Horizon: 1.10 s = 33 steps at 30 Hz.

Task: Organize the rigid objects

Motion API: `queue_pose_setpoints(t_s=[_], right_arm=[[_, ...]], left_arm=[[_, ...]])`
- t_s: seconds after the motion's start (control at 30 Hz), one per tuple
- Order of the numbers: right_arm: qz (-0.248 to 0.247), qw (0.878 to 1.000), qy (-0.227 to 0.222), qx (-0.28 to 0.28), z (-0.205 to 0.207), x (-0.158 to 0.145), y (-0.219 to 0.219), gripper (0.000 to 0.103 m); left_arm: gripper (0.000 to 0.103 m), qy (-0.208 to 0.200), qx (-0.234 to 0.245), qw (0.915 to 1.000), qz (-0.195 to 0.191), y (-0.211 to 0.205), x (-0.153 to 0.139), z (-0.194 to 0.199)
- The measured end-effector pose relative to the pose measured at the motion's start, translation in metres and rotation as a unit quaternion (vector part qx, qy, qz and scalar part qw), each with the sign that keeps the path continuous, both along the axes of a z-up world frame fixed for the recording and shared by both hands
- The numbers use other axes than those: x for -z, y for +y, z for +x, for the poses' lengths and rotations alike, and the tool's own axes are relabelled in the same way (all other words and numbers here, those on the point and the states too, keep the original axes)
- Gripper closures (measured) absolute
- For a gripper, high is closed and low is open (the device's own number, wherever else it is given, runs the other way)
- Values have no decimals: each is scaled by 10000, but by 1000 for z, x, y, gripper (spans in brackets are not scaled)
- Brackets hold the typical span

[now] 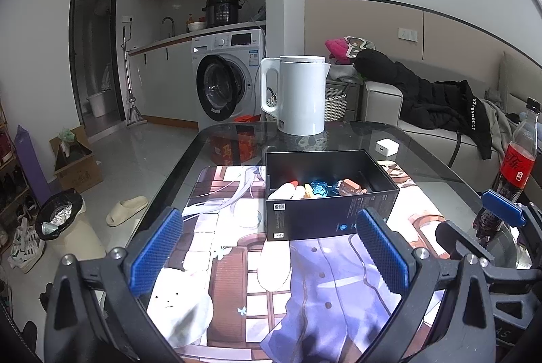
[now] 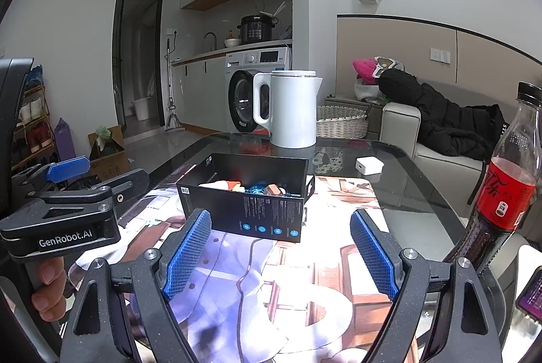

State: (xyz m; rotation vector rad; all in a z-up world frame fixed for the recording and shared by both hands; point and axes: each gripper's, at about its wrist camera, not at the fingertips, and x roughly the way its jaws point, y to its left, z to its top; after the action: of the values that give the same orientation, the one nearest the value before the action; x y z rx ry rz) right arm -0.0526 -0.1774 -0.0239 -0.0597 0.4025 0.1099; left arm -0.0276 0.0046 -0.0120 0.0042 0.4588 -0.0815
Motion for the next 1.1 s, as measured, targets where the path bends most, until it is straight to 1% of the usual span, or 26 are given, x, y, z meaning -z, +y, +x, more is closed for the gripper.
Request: queue_pose_setpoints(t_s=[1.1], right_arm=[[-37,9999,64,-106,1,6,1,17]], left_arm=[[0,27,44,10000,11,-1,0,0]])
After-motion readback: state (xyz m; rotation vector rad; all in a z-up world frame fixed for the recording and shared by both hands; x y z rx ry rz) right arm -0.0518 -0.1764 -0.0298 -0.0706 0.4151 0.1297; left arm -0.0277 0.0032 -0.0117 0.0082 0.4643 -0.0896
